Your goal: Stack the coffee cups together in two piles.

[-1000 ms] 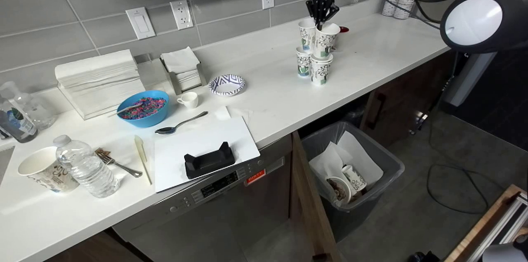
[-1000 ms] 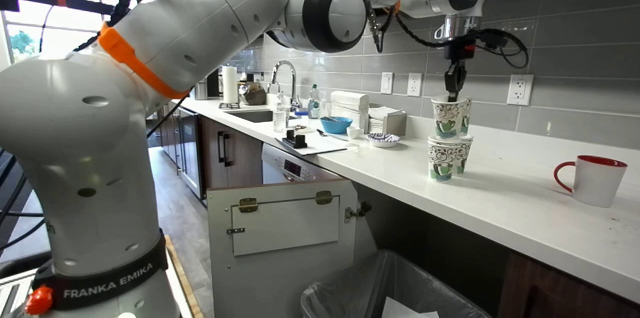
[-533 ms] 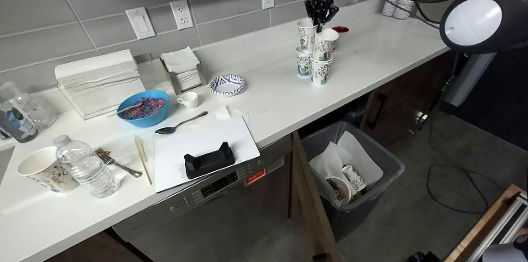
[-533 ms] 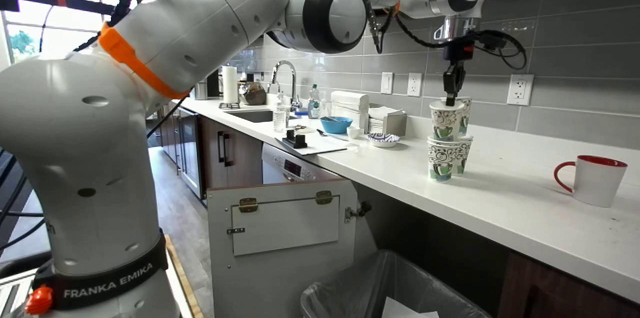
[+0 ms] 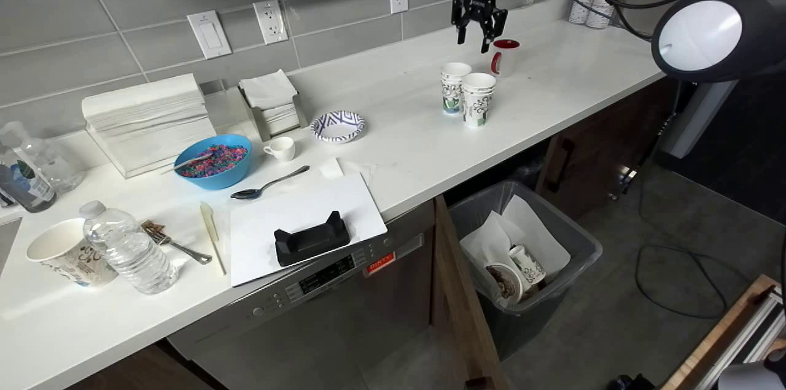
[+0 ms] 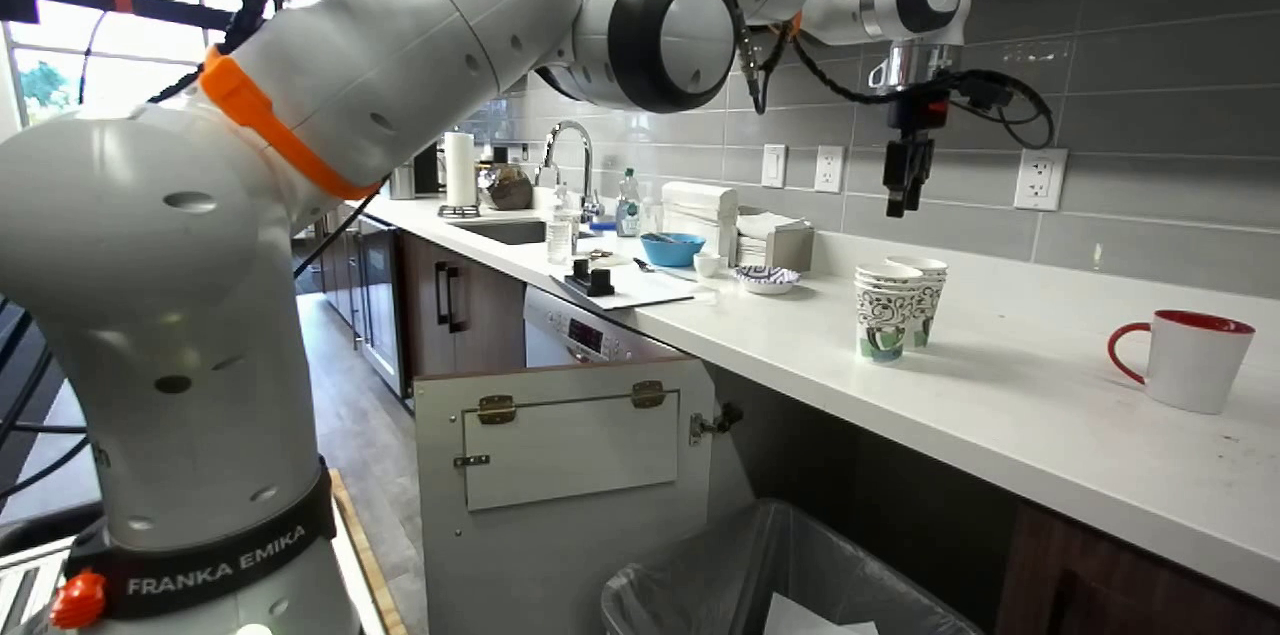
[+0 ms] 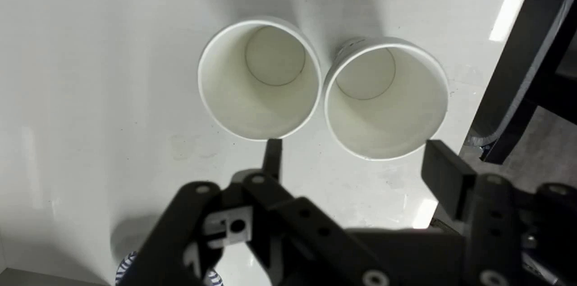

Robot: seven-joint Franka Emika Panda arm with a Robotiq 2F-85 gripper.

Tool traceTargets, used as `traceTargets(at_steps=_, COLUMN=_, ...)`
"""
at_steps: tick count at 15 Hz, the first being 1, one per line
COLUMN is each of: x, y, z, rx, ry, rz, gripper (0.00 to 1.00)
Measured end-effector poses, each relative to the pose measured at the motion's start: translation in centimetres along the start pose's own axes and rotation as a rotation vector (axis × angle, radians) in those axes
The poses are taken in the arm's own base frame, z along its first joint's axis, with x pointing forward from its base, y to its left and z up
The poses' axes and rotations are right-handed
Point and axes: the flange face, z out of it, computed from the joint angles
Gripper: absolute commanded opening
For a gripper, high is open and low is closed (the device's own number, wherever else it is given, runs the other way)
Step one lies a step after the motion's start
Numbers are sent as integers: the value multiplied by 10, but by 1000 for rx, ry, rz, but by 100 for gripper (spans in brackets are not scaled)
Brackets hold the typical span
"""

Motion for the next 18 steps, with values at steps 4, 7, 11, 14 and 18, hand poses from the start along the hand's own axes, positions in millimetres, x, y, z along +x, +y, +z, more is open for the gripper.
traceTargets(at_steps=4, x=0, y=0, z=0, rx=-1, ry=0, rz=0, gripper=100)
traceTargets(at_steps=7, x=0, y=0, z=-2, rx=-5, ry=-1, rz=1, gripper=100)
traceTargets(at_steps=11, x=6, y=2, z=-5, rx=-10, ry=10, rz=51, gripper=100)
traceTargets(at_steps=14, x=19, y=4, z=-11, rx=-22, ry=50, rz=177, gripper=100)
traceTargets(at_steps=18, x=39, y=7, z=-25, rx=-36, ry=104, rz=390, gripper=100)
